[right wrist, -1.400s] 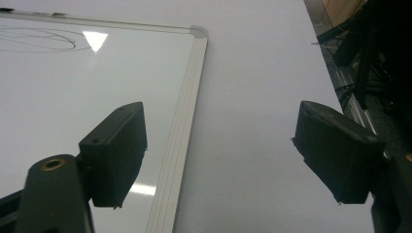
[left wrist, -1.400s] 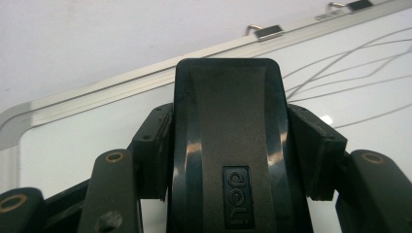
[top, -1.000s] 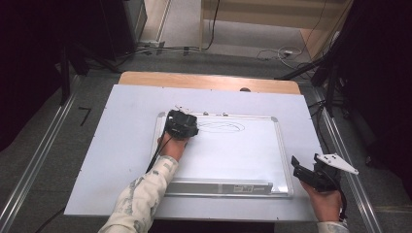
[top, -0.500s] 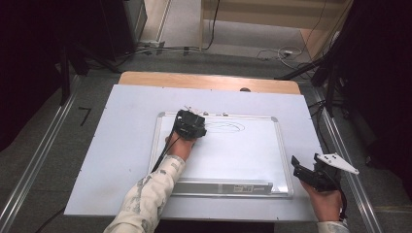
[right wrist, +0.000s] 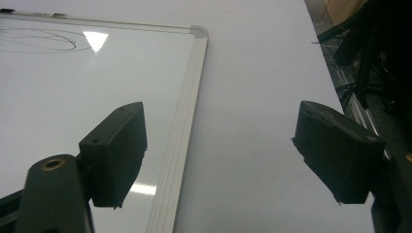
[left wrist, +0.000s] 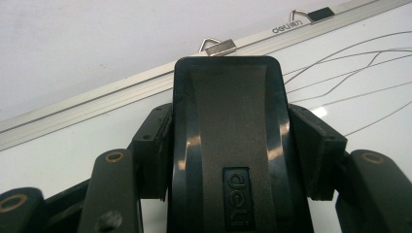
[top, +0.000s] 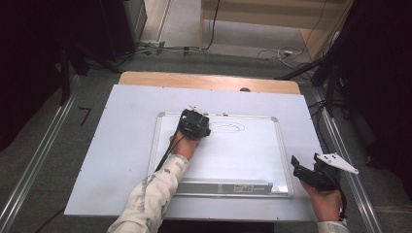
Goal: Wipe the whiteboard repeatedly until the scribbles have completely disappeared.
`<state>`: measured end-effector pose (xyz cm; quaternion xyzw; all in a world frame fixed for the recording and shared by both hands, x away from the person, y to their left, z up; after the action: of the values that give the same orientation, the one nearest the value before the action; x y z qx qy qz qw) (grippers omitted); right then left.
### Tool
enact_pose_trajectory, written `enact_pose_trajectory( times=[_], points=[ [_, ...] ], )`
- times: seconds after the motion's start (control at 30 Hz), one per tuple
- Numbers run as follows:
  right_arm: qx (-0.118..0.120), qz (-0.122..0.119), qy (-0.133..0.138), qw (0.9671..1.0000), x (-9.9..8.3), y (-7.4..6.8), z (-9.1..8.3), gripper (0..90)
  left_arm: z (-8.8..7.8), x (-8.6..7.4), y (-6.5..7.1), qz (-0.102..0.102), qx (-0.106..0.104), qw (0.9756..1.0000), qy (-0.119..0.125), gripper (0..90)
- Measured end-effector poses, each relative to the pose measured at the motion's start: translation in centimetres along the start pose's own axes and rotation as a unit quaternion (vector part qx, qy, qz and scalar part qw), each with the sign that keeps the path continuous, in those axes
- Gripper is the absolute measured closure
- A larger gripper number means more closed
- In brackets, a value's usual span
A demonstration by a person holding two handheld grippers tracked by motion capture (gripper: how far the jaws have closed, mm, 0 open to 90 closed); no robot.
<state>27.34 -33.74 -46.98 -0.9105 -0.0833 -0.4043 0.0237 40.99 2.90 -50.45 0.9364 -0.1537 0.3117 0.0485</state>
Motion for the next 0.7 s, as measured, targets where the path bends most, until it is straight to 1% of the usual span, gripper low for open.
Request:
enact_pose_trajectory(
  times=[0.03, 0.13, 0.17, 0.27, 0.7],
  points=[
    [0.000, 0.000, 0.000, 1.0000, 0.0, 0.0, 0.0, 18.1, 0.0, 0.1, 0.1, 0.004, 0.001, 1.0000, -0.002, 40.8],
    [0.000, -0.001, 0.001, 1.0000, 0.0, 0.0, 0.0, 18.1, 0.2, 0.3, 0.5, 0.001, 0.000, 1.0000, 0.000, 40.8],
    [0.000, -0.001, 0.001, 1.0000, 0.0, 0.0, 0.0, 18.1, 0.2, 0.3, 0.6, 0.006, 0.000, 1.0000, -0.002, 40.8],
    [0.001, -0.001, 0.001, 1.0000, 0.0, 0.0, 0.0, 18.1, 0.4, 0.5, 1.0, 0.005, -0.003, 1.0000, -0.002, 40.7],
    [0.001, -0.001, 0.002, 1.0000, 0.0, 0.0, 0.0, 18.1, 0.7, 1.1, 2.1, 0.016, -0.009, 0.9998, -0.003, 40.7]
  ],
)
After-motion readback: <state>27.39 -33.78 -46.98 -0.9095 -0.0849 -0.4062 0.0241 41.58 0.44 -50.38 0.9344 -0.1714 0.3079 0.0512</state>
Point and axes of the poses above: each handheld gripper's, and its own axes: z roughly forward along the jaws, x roughly out of its top, y roughly to its right, the point moved 2 cm from there along z, roughly forward along the jaws, and after that the axes turned 8 degrees about -y, right-handed, at the moved point
